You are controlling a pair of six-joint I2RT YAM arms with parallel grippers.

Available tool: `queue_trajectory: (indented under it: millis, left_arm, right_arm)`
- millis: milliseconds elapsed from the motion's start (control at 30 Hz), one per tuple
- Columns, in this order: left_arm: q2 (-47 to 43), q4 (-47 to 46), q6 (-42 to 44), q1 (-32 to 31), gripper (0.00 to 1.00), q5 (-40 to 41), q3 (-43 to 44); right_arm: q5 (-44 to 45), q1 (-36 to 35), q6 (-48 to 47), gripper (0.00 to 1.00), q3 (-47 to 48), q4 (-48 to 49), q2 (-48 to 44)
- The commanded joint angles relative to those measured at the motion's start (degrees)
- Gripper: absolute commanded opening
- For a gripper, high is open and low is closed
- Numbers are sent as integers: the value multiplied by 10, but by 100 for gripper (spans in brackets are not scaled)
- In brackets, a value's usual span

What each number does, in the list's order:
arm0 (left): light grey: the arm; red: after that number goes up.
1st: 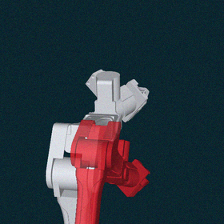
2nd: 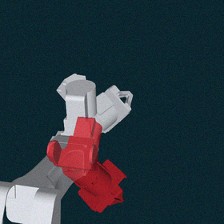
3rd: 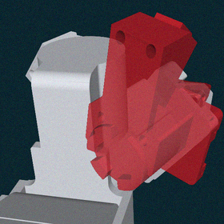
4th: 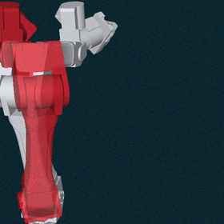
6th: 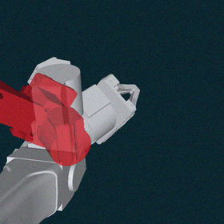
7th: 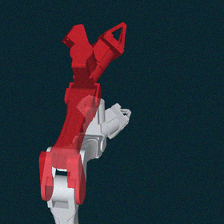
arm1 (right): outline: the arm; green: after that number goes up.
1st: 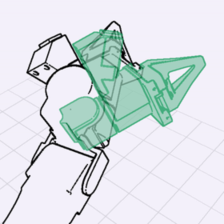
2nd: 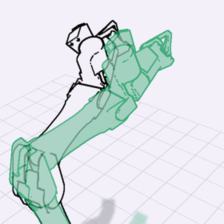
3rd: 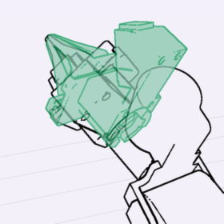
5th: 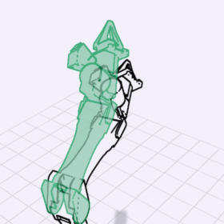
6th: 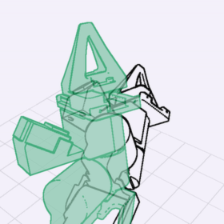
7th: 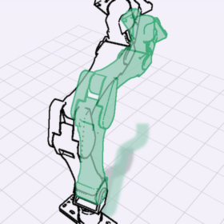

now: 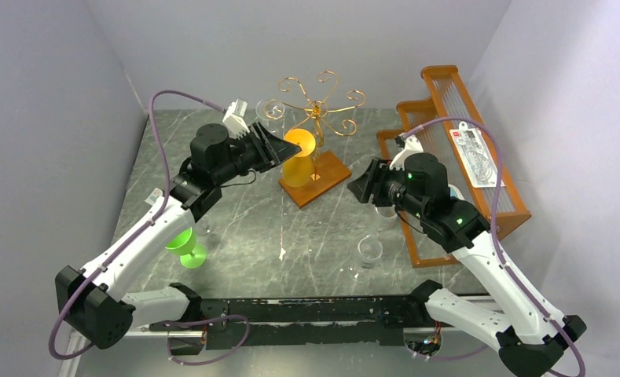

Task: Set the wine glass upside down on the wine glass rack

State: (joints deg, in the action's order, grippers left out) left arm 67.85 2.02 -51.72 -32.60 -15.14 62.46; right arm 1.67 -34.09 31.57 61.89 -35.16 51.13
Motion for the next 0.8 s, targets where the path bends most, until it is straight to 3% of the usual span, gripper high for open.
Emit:
queue_trajectory:
  millis: [0,100,267,400,600,767]
  left_arm:
    - [18,-16,10,-2,42,7,25]
    - [27,-13,1,-2,30,-2,29]
    - [13,-40,-32,-2,31,-17,4]
    - [3,-26,-32,-2,47,-18,-2]
    - [-38,77,19,-1,78,23,0]
    - [-80,215,75,-1,90,78,35]
  right_arm:
    - [-21,2,-12,54,-19,-9,-8]
    - [-24,2,-5,42,-31,5,-13]
    - [-18,2,4,37,-26,-4,-10]
    - [-8,2,5,38,-27,-13,-21]
    - [11,2,2,58,-12,-64,-26]
    - [84,2,25,65,70,-181,17]
